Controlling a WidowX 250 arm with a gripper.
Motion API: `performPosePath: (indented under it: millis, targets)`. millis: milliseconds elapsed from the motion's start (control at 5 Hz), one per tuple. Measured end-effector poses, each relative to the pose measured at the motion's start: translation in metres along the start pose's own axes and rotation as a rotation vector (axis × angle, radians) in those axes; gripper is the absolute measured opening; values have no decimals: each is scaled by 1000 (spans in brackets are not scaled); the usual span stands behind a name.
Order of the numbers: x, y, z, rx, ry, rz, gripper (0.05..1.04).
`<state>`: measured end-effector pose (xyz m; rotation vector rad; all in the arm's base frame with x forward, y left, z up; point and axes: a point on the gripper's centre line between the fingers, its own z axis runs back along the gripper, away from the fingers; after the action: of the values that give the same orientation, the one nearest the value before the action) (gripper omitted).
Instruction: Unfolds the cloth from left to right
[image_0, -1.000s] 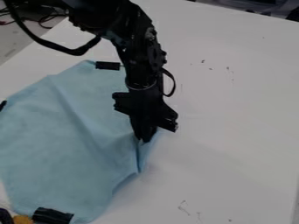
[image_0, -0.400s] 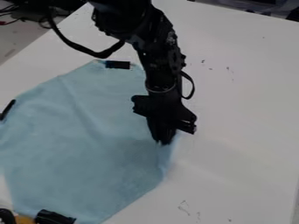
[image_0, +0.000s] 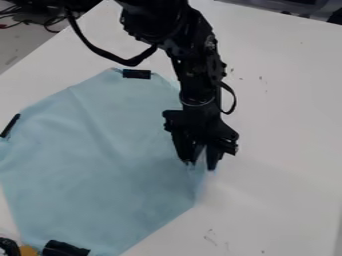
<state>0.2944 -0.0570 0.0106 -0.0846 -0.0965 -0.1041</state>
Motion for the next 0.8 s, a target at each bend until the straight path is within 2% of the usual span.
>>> performPosePath:
  millis: [200,600,800]
  targets:
    - [-1,-14,0,-8,7,-13,1006]
    - [5,-61,4,-39,6,-133,1001]
    - [1,-71,4,-19,14,-166,1001]
